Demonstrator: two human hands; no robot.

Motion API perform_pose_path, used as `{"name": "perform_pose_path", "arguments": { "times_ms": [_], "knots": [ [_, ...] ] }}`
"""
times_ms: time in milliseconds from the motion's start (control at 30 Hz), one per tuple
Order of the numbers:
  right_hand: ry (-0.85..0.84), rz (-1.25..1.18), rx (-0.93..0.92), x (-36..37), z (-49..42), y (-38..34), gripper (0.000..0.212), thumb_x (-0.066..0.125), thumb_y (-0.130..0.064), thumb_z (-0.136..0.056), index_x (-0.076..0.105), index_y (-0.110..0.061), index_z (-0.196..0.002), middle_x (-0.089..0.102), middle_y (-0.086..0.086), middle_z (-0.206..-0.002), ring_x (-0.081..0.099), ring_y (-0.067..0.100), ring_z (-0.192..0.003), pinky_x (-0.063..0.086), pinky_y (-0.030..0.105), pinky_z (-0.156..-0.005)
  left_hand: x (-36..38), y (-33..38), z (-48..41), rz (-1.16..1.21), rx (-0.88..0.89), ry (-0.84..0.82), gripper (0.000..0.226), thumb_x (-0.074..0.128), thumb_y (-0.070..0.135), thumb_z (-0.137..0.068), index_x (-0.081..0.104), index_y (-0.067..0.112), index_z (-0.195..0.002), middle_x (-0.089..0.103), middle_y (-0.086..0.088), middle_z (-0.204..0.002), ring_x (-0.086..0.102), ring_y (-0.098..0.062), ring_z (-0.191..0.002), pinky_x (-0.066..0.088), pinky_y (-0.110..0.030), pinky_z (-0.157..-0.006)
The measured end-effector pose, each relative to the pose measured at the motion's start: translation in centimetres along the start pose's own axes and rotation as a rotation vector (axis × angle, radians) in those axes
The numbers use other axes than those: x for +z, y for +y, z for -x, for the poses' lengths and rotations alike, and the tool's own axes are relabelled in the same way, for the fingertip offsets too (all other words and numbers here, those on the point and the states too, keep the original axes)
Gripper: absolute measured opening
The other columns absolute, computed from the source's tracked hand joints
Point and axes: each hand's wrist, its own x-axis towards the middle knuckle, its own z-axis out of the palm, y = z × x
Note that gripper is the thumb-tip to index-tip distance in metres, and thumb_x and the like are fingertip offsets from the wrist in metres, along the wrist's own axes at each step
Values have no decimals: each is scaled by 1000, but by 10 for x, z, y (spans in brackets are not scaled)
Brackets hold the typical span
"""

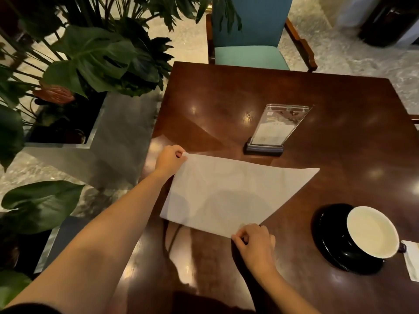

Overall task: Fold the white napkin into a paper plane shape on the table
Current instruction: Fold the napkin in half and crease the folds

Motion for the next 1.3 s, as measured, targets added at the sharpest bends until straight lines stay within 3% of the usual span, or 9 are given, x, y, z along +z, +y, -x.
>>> {"name": "perform_pose_path", "arguments": {
  "times_ms": [200, 433, 600, 700, 833, 900, 933, 1033, 1300],
  "knots": [
    [3, 43, 29, -3, 3, -7, 27, 54, -34, -90, 57, -28, -64, 59, -12, -76, 44, 11, -85, 25, 29, -76, 0, -7, 8, 9, -100, 38, 26, 53, 16, -90, 48, 18, -64, 46, 4, -59, 44, -12, -59, 35, -26, -55],
    [-89, 138, -16, -12, 8, -6, 39, 46, -27, -91, 37, -32, -54, 53, -13, -76, 43, 13, -84, 28, 31, -77, -7, -11, 26, -102, -98, 82, 34, 50, 1, -88, 48, 6, -54, 51, -12, -67, 54, -32, -72, 51, -43, -66],
    [-165, 176, -8, -17, 18, -1, 37, 46, -26, -90, 38, -28, -54, 58, -9, -79, 49, 15, -88, 34, 32, -83, 0, -16, 44, -219, -131, 96, 9, 49, 7, -90, 55, 8, -97, 52, -14, -115, 45, -32, -111, 42, -41, -90],
    [-45, 128, -2, -16, 23, 2, 25, 47, -28, -92, 50, -26, -67, 57, -11, -80, 50, 13, -84, 37, 32, -81, 8, -13, 66, -238, -119, 187, 31, 55, 13, -90, 49, 8, -120, 49, -16, -127, 42, -33, -117, 39, -43, -97],
    [256, 66, -289, -3, 24, -18, 11, 58, -23, -88, 63, -15, -95, 64, -2, -91, 61, 21, -86, 48, 33, -78, 36, -3, 122, -200, 249, 302, 37, 48, 4, -85, 52, 4, -123, 57, -19, -125, 52, -36, -114, 38, -45, -99],
    [107, 139, -540, 16, 22, -27, 34, 52, -24, -92, 56, -10, -123, 62, 8, -123, 58, 28, -113, 42, 37, -102, 55, -5, 140, -246, 347, 151, 37, 43, 6, -90, 55, 5, -125, 53, -18, -135, 46, -33, -128, 22, -44, -112],
    [-16, 200, -608, 25, 21, -28, 45, 40, -31, -97, 43, -11, -137, 48, 9, -143, 44, 28, -132, 26, 36, -116, 62, -9, 143, -295, 343, 55, 37, 40, 11, -95, 51, 8, -130, 44, -13, -144, 36, -29, -136, 10, -41, -115],
    [-159, 356, -671, 44, 14, -16, 62, 21, -47, -98, 12, -13, -149, 6, 2, -157, 7, 21, -146, -7, 40, -116, 73, -28, 144, -480, 335, -42, 47, 30, 32, -100, 27, 20, -145, 18, -1, -156, 9, -18, -145, -4, -40, -117],
    [-107, 449, -608, 33, 28, 17, 58, 26, -43, -97, 32, -11, -145, 28, 5, -154, 27, 21, -141, 11, 39, -112, 68, -44, 145, -636, 261, -23, 69, 11, 58, -92, 5, 20, -149, -3, 3, -155, -3, -16, -145, -6, -42, -118]
  ]
}}
